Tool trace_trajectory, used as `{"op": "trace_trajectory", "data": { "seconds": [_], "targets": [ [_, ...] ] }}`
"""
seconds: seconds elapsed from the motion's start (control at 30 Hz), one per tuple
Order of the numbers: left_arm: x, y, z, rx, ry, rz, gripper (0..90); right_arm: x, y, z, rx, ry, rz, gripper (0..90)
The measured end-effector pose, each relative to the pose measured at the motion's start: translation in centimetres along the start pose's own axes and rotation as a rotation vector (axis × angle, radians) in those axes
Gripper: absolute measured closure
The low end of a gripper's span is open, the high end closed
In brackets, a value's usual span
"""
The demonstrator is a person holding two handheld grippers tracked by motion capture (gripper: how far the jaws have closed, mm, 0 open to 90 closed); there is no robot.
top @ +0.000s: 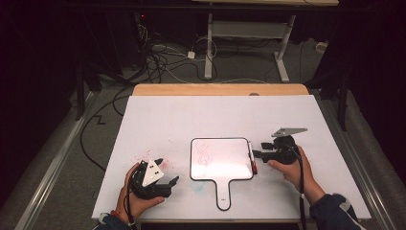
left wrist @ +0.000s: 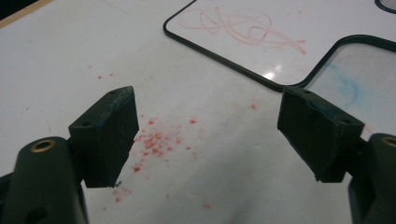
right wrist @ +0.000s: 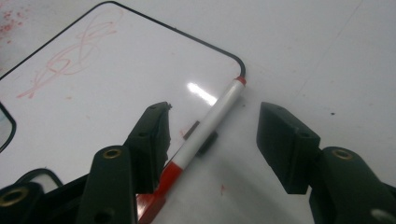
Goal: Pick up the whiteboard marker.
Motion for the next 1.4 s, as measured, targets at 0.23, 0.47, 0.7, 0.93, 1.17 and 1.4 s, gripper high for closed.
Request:
{"op": "trace_trajectory", "data": {
  "seconds": [0.23, 0.47, 0.7, 0.93, 1.17, 1.4],
  "targets": [
    [0.1, 0.1, -0.1, -0.009, 0.001, -0.002, 19.3, 0.6, 3.2, 0.5, -0.073, 0.059, 0.032, 54.2],
    [0.1, 0.2, -0.1, -0.016, 0.003, -0.009, 19.3, 0.9, 3.8, 0.6, -0.078, 0.103, 0.063, 70.7],
    [0.2, 0.3, 0.0, -0.022, 0.005, -0.014, 19.4, 0.2, 3.6, 0.6, -0.088, 0.076, 0.067, 81.0],
    [0.2, 0.7, 0.3, -0.017, -0.019, -0.046, 19.4, -0.5, 2.8, 1.0, -0.057, 0.037, 0.061, 81.3],
    [0.3, 1.9, 3.1, 0.053, -0.069, -0.116, 20.8, -2.3, 0.4, 2.4, 0.072, -0.011, 0.075, 81.3],
    [2.5, 4.2, 7.5, 0.133, -0.097, -0.229, 22.2, -5.1, -0.5, 2.9, 0.171, -0.057, 0.127, 81.4]
  ]
}}
Point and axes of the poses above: each handheld gripper's, and its own axes: y roughly forward along the jaws, z roughly out of its top, x roughly to its right, the point moved 2 cm from there along y, roughly forward along the jaws, and after that the axes turned 3 degrees about -z, right-handed, at the moved point
